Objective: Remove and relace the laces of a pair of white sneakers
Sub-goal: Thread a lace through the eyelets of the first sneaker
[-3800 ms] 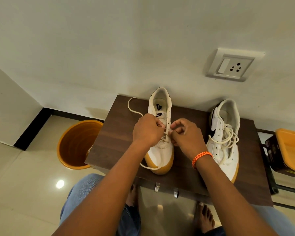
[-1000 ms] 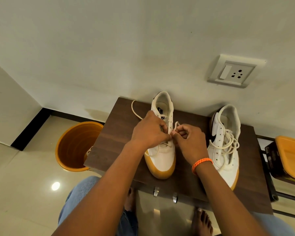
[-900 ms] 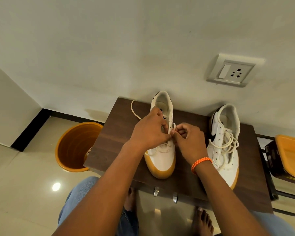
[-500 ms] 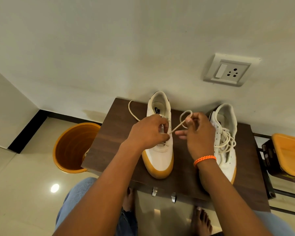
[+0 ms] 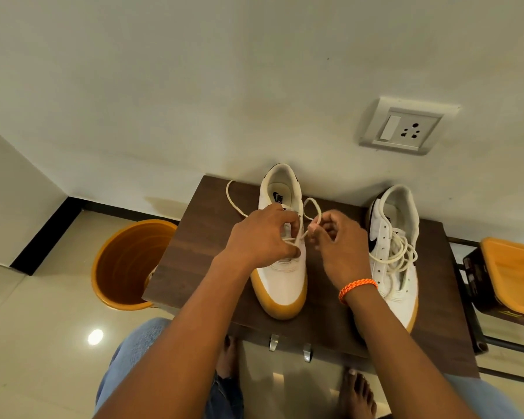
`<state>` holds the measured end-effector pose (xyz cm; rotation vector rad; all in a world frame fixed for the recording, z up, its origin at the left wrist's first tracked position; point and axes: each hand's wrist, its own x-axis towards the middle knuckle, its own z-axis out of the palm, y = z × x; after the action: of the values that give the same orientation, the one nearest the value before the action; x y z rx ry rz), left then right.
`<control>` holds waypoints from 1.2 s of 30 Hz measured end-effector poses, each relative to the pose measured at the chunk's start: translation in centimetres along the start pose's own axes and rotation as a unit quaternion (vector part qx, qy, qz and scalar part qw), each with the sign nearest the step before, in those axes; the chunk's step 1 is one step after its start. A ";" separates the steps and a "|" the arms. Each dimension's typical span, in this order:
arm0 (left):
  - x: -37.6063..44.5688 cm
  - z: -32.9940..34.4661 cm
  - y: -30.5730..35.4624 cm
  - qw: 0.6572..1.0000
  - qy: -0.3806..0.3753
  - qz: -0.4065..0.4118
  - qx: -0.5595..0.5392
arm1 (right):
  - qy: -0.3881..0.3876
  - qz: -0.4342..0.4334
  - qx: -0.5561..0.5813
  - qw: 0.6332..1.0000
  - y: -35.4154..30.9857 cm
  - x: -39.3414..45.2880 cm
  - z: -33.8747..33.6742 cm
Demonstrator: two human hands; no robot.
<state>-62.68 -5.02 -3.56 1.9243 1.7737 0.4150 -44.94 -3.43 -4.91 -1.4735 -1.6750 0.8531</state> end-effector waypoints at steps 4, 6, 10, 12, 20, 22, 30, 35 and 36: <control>-0.2 -0.2 0.1 1.000 -0.007 -0.007 -0.003 | 0.089 0.003 0.096 0.991 -0.7 0.7 -1.5; -0.1 -0.2 0.2 1.000 -0.007 -0.004 -0.002 | 0.082 0.010 0.123 0.989 -0.8 0.6 -1.5; -0.1 0.0 0.1 1.000 0.008 0.002 0.002 | -0.061 0.055 0.048 0.995 0.1 -0.1 0.1; 0.0 0.1 0.0 1.000 0.013 0.003 0.003 | -0.077 0.053 0.022 0.995 0.5 -0.3 0.6; -0.1 0.0 0.2 1.000 0.001 -0.008 0.012 | 0.007 0.038 0.028 0.999 0.1 0.2 -0.2; -0.1 -0.1 0.3 1.000 -0.003 -0.013 0.006 | 0.034 0.046 0.061 0.996 0.1 0.6 -0.9; -0.4 -1.0 0.8 0.993 0.106 0.013 -0.047 | -0.014 0.042 0.193 0.980 -2.0 0.9 -1.4; -0.1 -2.1 2.1 0.922 0.085 0.104 -0.364 | -0.043 -0.067 0.217 0.973 -4.2 -0.1 -2.6; -0.1 -2.0 2.2 0.917 0.057 0.099 -0.382 | -0.044 -0.078 0.231 0.969 -4.6 -0.2 -2.8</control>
<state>-61.84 -4.89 -0.70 1.5114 1.1961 1.1220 -44.80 -4.13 0.43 -0.9865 -1.4986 1.1409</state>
